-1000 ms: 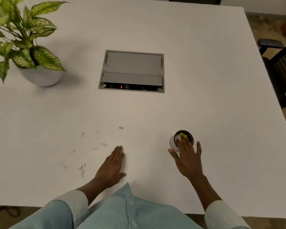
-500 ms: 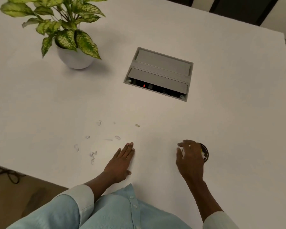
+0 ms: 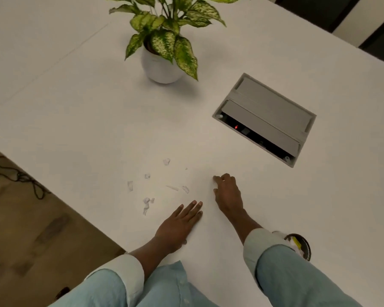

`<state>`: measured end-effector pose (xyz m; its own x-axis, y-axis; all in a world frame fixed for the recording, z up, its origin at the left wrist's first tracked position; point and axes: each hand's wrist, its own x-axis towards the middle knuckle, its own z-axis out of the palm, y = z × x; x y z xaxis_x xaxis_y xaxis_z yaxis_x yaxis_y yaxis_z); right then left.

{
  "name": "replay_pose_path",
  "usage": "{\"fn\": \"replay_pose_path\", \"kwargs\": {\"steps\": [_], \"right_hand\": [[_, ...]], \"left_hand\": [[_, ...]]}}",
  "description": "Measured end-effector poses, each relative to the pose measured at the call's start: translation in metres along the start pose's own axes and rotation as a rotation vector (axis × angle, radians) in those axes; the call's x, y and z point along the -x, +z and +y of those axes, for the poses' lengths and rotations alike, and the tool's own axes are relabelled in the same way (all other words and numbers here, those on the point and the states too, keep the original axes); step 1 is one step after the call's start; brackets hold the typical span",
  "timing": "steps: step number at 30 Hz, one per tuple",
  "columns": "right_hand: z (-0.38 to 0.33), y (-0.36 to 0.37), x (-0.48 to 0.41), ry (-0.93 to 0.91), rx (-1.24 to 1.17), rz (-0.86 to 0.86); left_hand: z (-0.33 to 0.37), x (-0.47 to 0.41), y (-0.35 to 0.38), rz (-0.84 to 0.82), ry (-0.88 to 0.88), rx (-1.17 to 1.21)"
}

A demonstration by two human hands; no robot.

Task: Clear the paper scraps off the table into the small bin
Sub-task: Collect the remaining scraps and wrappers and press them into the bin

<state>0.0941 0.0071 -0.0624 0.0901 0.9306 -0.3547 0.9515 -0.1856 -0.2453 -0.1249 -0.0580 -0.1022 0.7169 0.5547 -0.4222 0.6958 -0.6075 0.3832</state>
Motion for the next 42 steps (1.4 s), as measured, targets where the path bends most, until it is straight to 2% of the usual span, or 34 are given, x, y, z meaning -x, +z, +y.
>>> {"fn": "replay_pose_path", "kwargs": {"steps": [5, 14, 20, 29, 33, 39, 42], "right_hand": [[-0.014, 0.009, -0.022, -0.095, 0.094, 0.010], [-0.046, 0.002, -0.057, -0.149, -0.116, 0.059], [-0.070, 0.001, -0.082, -0.210, -0.165, 0.061], [-0.092, 0.012, -0.089, -0.399, 0.090, -0.025], [-0.092, 0.016, -0.082, -0.345, 0.036, -0.045], [-0.071, 0.015, -0.065, -0.104, -0.236, -0.069], [-0.064, 0.019, -0.054, -0.116, -0.246, -0.074]], "left_hand": [[-0.007, -0.003, 0.006, 0.015, -0.014, 0.037], [-0.005, -0.004, 0.008, -0.009, -0.045, 0.056], [-0.003, -0.006, 0.007, -0.021, -0.052, 0.011], [-0.002, -0.004, 0.002, -0.021, -0.045, -0.010], [-0.001, -0.005, 0.003, -0.017, -0.045, -0.008], [0.000, -0.004, 0.002, 0.004, -0.040, -0.003], [-0.001, -0.003, 0.002, 0.001, -0.037, 0.008]]}}
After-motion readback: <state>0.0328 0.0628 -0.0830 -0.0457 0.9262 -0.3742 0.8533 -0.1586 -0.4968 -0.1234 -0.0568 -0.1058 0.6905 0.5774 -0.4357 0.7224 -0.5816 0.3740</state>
